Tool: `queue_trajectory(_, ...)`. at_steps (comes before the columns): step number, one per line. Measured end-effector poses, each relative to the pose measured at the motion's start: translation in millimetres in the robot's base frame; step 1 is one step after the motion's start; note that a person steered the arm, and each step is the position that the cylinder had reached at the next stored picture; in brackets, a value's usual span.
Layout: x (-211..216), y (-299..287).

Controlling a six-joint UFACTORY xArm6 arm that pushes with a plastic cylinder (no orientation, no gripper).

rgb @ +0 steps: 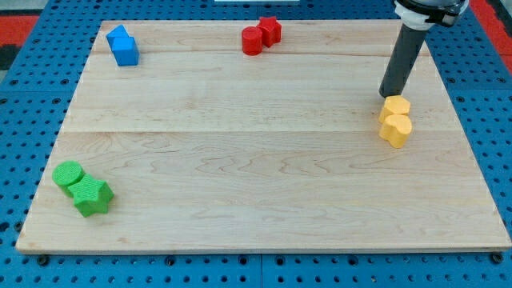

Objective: Move yellow heart towards center

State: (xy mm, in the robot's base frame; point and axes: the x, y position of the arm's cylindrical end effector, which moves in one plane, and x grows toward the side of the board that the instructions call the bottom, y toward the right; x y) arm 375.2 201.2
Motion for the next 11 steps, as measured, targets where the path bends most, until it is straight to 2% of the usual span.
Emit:
queue_trajectory(3,-8.9,3.9)
queue_trajectory(4,-9.7,80.5)
queue_trajectory(5,52.6,92.4)
queue_trajectory(6,73.4,40.6)
queue_trajectory(7,66.9,-35.7)
queue_trajectory(8,75.4,-33.1)
queue_trajectory(9,101.5,-32.8)
queue_trajectory(11,94.3,-111.2)
